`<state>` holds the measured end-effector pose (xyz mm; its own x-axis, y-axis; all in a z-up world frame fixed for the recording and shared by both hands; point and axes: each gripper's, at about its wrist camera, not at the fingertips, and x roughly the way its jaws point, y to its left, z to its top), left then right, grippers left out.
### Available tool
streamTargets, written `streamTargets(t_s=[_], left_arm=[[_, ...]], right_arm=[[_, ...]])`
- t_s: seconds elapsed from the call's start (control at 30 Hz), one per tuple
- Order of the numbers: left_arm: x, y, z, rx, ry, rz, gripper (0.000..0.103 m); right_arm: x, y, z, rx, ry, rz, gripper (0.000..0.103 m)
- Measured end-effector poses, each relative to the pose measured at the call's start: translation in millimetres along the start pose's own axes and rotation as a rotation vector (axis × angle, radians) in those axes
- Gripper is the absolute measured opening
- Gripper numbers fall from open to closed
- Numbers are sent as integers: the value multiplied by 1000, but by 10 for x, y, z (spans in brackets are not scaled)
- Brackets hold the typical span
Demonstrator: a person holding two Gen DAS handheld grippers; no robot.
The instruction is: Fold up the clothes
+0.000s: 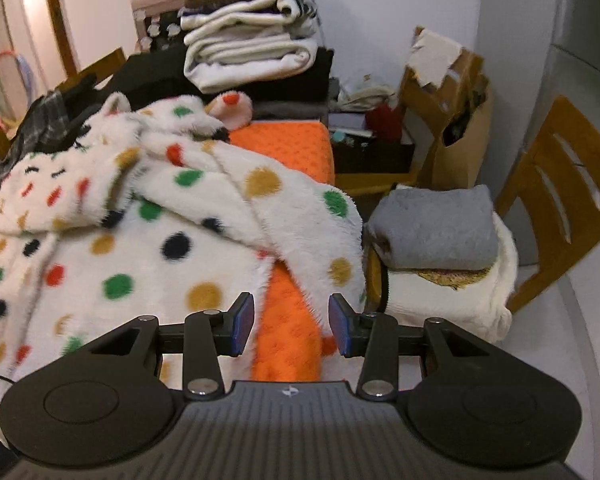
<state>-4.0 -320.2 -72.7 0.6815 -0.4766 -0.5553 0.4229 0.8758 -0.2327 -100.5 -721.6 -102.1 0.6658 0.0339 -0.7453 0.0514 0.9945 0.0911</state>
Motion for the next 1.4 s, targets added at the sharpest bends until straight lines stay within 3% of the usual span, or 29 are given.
streamTargets(t_s=[0.2, 0.43, 0.47, 0.5, 0.53, 0.63, 0.73, 0.83, 0.93, 0.97, 1.1, 1.13, 1.2, 1.4], left_arm=[[134, -462, 55, -9, 0, 84, 97], [-28, -1079, -169, -145, -53, 375, 97], [-64, -1172, -214, -167, -64, 412, 97], [-96, -1261, -256, -187, -72, 448, 97], [-122, -1344, -303, -206, -77, 475, 97], [-177, -1572, -447, -260, -89, 540, 97], [-177, -1716, -579, -306, -100, 576, 97], [-92, -1757, -693, -364, -97, 571, 97], [37, -1806, -775, -376, -90, 564, 97], [84, -1824, -780, -380, -85, 564, 97], [279, -1904, -729, -395, -80, 576, 97], [334, -1921, -705, -403, -86, 582, 97], [454, -1948, -656, -418, -99, 599, 97], [862, -2061, -545, -501, -94, 732, 97]], right_arm=[[717, -315, 189, -75, 54, 106, 49], [1475, -459, 390, -236, 116, 277, 49], [1555, -466, 416, -262, 122, 296, 44], [1547, -493, 480, -276, 116, 308, 28], [1537, -520, 544, -290, 110, 321, 21], [1507, -600, 737, -332, 90, 358, 13], [1465, -914, 1043, -297, 52, 308, 11], [1662, -1262, 1311, -214, 85, 244, 11], [1906, -1400, 1490, -250, 114, 211, 10], [1991, -1403, 1576, -278, 115, 183, 10], [2070, -1367, 1975, -316, 92, 245, 13], [2082, -1302, 2078, -347, 90, 292, 14], [2111, -1152, 2259, -416, 87, 386, 32], [2520, -452, 2717, -624, 90, 679, 48]])
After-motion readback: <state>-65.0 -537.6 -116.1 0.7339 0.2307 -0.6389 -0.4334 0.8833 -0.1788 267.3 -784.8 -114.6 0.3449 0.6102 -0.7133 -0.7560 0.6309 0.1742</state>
